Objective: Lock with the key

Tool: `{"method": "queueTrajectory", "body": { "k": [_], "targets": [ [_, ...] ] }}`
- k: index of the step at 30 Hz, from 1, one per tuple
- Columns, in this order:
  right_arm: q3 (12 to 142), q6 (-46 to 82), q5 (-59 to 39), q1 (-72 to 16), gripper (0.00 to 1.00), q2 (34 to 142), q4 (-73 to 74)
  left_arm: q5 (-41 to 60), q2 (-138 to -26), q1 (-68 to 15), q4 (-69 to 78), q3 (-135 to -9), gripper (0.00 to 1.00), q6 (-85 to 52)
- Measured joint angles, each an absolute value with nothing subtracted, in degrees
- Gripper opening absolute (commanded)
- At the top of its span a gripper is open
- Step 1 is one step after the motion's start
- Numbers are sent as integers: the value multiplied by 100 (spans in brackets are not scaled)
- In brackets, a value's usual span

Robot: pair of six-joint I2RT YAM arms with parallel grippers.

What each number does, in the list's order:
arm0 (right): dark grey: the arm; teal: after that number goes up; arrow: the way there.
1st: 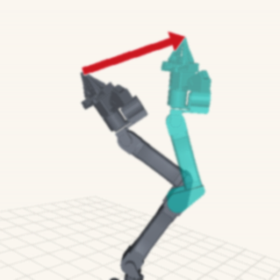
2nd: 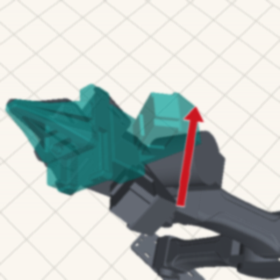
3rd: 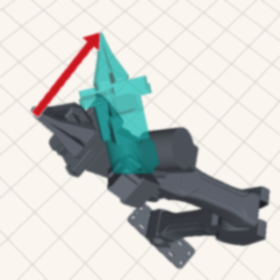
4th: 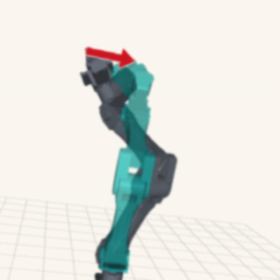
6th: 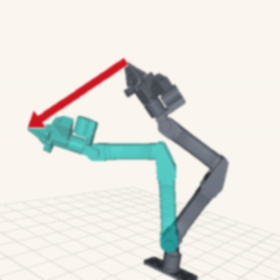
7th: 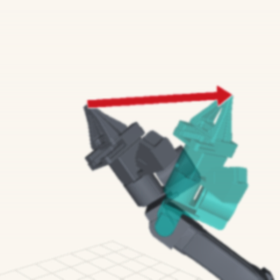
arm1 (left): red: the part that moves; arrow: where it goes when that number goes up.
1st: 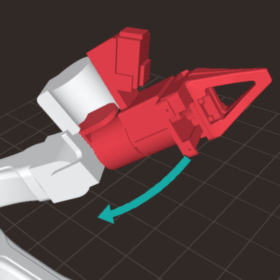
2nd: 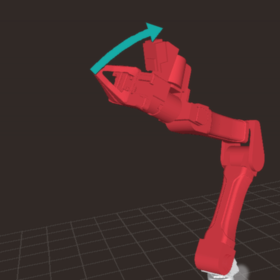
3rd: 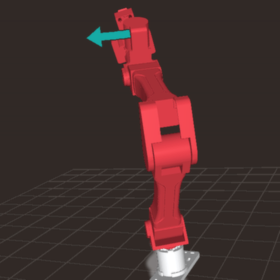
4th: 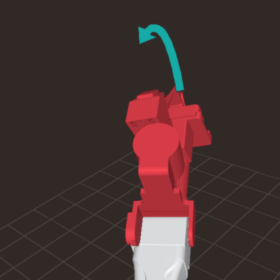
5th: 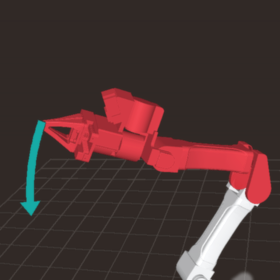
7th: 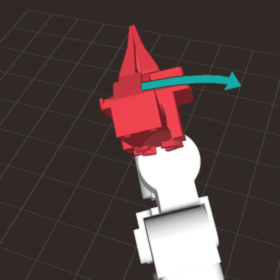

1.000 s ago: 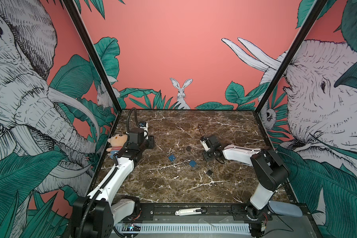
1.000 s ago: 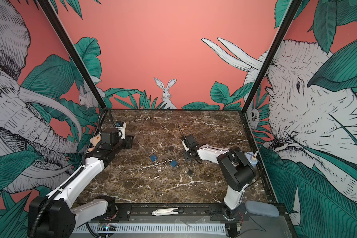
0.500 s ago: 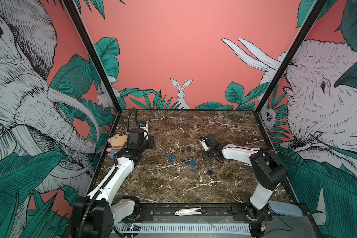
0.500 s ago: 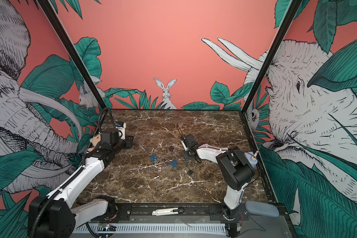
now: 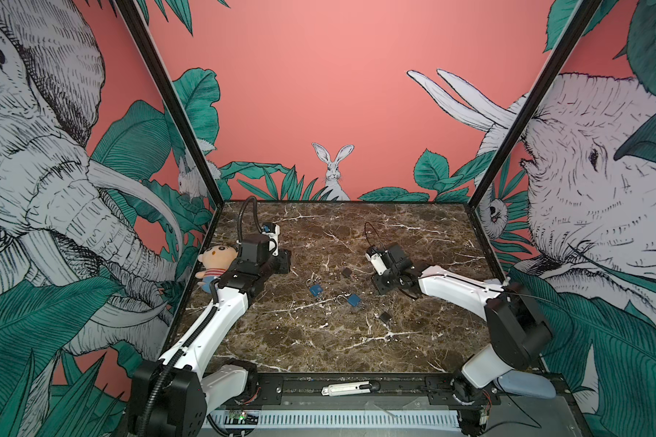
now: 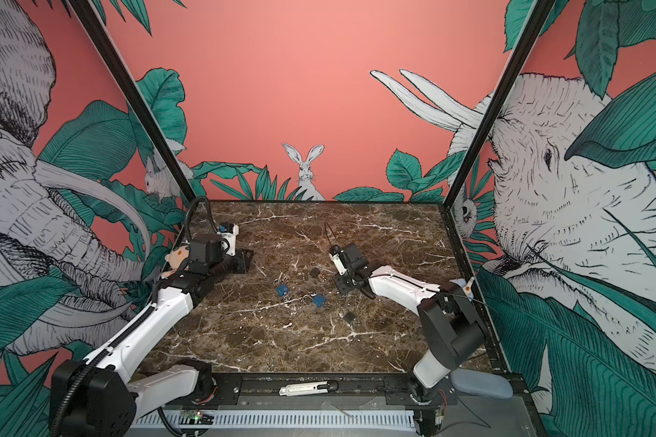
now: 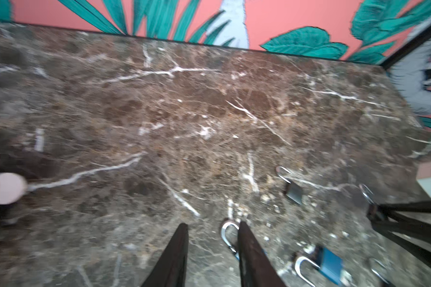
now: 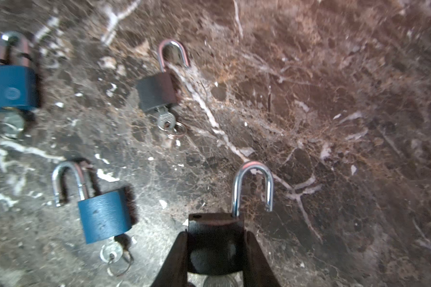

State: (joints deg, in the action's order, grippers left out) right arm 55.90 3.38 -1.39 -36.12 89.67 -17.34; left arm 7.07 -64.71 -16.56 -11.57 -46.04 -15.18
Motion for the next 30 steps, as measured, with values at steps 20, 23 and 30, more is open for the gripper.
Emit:
{"method": "queueTrajectory", "body": {
  "k": [20,23,30],
  "targets": [
    [5996,252,-526,-4499,12,7887,-2480,2211,-7673,-3277,-1066,-5304,37,-2676],
    [5999,252,-517,-4602,12,7889,-2517,2333,-7854,-3420,-921,-5483,38,-2753],
    [6084,250,-469,-4764,11,7905,-2526,2515,-8176,-3597,-561,-5669,38,-2934]
  ]
}}
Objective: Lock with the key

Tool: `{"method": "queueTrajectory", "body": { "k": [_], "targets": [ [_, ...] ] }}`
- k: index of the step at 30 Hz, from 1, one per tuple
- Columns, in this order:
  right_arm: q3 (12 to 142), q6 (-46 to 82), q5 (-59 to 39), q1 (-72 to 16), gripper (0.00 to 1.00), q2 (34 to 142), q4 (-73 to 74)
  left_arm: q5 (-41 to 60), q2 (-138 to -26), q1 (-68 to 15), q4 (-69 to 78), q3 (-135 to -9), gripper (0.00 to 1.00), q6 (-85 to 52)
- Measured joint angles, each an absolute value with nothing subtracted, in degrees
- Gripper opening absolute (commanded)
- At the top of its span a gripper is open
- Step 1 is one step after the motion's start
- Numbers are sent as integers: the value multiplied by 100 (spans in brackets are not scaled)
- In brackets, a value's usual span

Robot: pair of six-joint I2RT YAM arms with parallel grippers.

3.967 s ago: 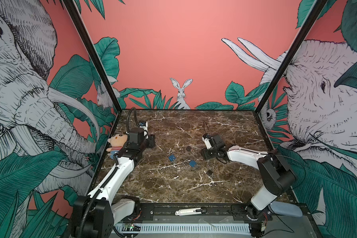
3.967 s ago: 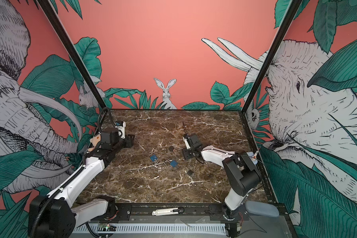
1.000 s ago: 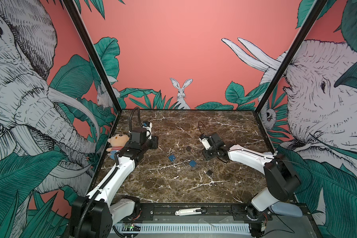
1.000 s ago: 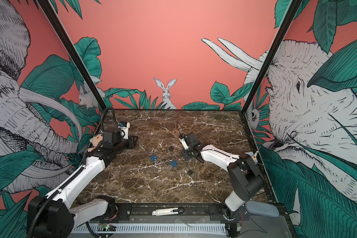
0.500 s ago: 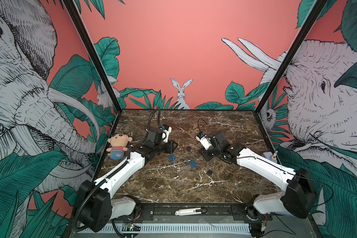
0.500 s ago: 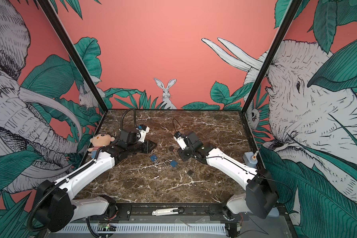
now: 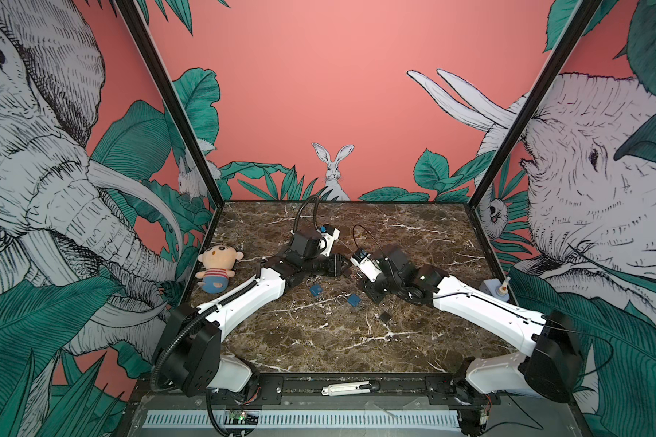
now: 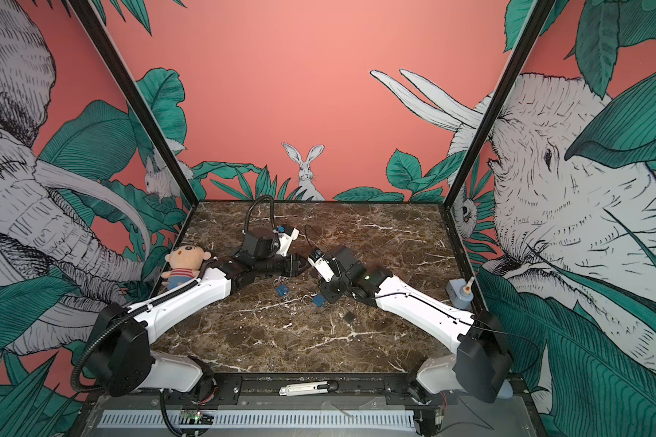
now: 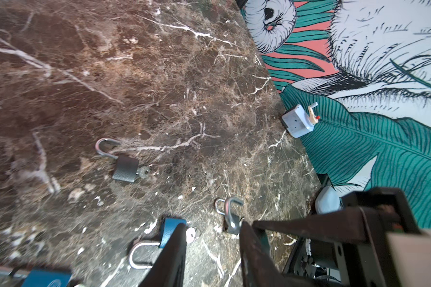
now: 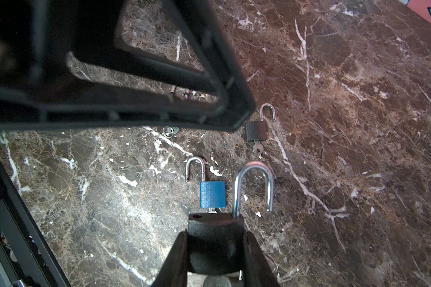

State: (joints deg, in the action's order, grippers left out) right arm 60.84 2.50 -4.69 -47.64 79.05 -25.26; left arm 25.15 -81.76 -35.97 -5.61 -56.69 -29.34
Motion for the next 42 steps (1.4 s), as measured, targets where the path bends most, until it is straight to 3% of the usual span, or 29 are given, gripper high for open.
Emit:
{"method": "queueTrajectory", "body": {
  "k": [17,42],
  "targets": [
    [6219,183,-318,-4873,11,7988,-2523,2786,-8554,-3760,-381,-5730,36,-3111],
    [6307,86,-189,-4928,9,8009,-2539,2974,-8755,-3795,-91,-5815,22,-3299]
  ]
}}
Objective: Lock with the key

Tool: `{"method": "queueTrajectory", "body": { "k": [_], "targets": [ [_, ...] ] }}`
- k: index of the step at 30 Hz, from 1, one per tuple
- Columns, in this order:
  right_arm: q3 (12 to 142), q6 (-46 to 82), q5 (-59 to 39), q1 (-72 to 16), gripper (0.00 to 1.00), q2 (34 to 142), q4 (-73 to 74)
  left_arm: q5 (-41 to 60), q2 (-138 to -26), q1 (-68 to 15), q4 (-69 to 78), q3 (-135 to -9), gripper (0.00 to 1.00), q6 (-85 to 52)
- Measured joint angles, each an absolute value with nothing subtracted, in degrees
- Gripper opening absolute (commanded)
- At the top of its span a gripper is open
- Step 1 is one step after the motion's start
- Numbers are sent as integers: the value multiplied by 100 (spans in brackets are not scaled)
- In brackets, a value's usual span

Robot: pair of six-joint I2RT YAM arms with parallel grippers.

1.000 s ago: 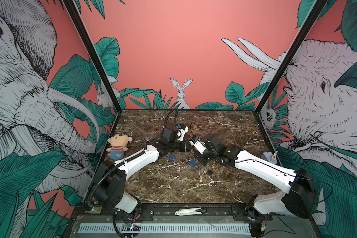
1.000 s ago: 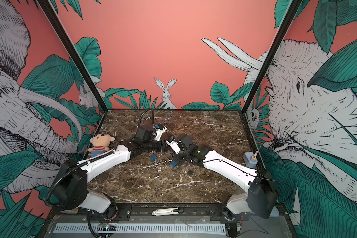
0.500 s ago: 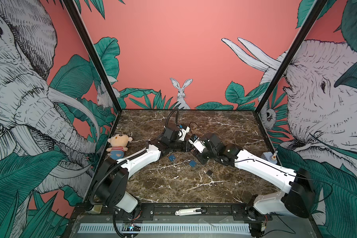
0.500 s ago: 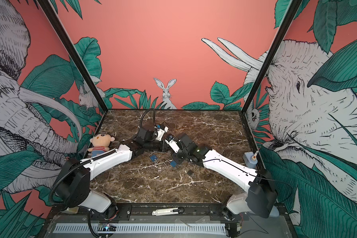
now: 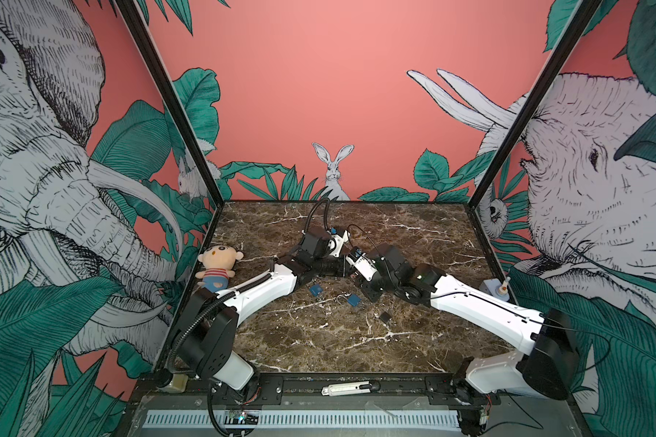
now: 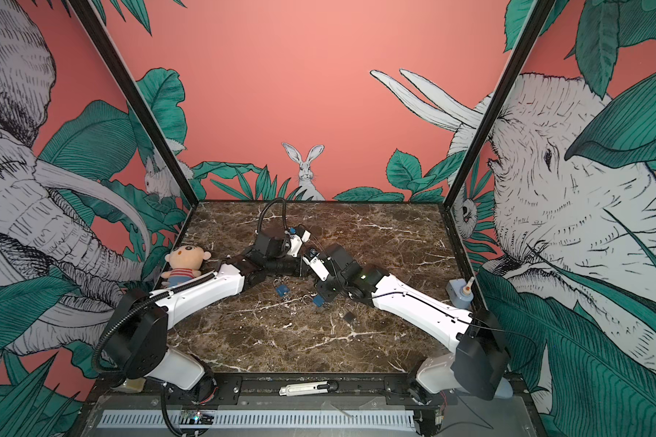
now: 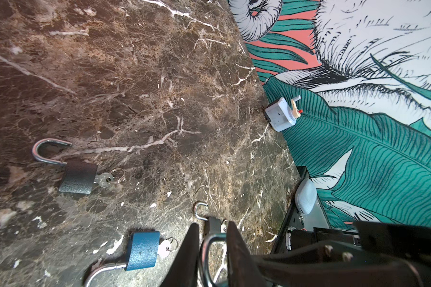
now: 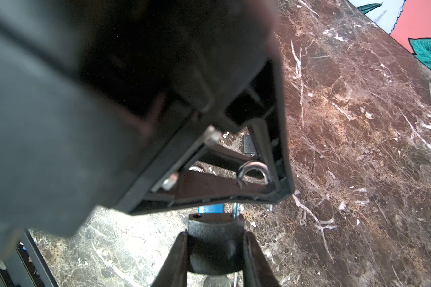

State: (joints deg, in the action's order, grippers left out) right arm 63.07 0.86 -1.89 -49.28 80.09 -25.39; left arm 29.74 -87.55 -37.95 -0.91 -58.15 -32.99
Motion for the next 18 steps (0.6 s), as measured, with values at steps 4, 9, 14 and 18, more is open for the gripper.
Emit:
{"method": "queueTrajectory", "body": {
  "k": [4,9,14,18],
  "targets": [
    [6307,82,-187,-4930,9,8009,-2539,2982,-8755,-3795,-89,-5815,18,-3299],
    [6307,84,-158,-4932,8,8009,-2587,3009,-8759,-3795,-82,-5819,14,-3323],
    [6307,97,-110,-4934,8,8009,-2598,3087,-8764,-3780,-43,-5843,8,-3400],
    [6307,113,-102,-4934,8,8009,-2598,3114,-8777,-3778,-25,-5848,6,-3433]
  ]
}}
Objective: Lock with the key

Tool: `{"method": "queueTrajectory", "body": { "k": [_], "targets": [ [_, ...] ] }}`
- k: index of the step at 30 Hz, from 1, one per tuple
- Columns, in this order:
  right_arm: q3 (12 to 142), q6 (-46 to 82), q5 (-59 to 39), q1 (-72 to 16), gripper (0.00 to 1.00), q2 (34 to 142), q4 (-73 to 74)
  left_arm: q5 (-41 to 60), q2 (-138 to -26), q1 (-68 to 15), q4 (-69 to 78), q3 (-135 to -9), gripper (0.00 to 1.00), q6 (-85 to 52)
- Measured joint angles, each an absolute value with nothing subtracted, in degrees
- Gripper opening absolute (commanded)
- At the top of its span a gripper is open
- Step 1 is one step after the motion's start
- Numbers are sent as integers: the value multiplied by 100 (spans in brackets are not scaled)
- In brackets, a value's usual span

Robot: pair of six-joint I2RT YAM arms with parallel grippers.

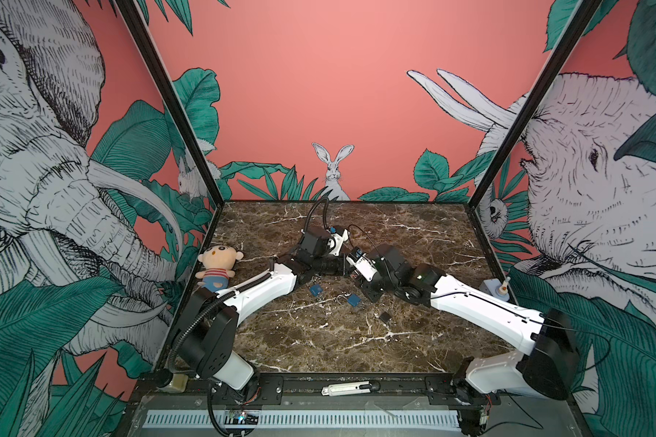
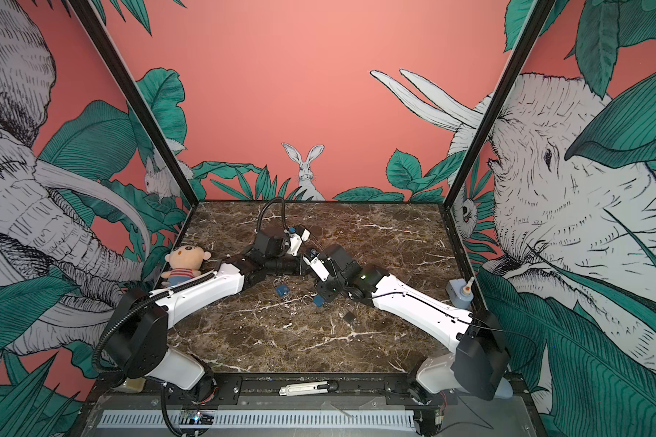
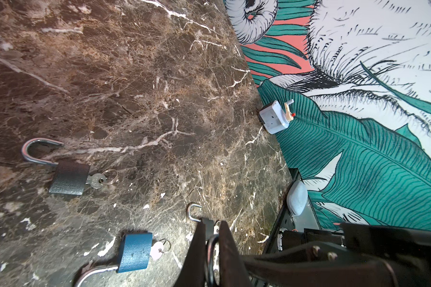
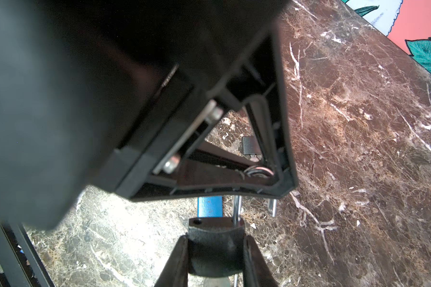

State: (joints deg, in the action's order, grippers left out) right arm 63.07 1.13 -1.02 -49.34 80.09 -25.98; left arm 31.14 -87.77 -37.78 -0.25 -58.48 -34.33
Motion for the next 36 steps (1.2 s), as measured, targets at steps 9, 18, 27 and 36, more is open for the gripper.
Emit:
{"method": "queueTrajectory", "body": {
  "k": [9,18,27,36],
  "targets": [
    [6307,104,-84,-4936,7,8009,-2598,3194,-8851,-3776,16,-5861,20,-3441],
    [6307,82,-64,-4936,6,8009,-2596,3260,-8892,-3785,19,-5876,18,-3428],
    [6307,110,-54,-4934,6,8009,-2622,3520,-8949,-3754,169,-5889,9,-3555],
    [6307,152,23,-4934,6,8007,-2622,3686,-9000,-3730,268,-5900,0,-3669]
  ]
}}
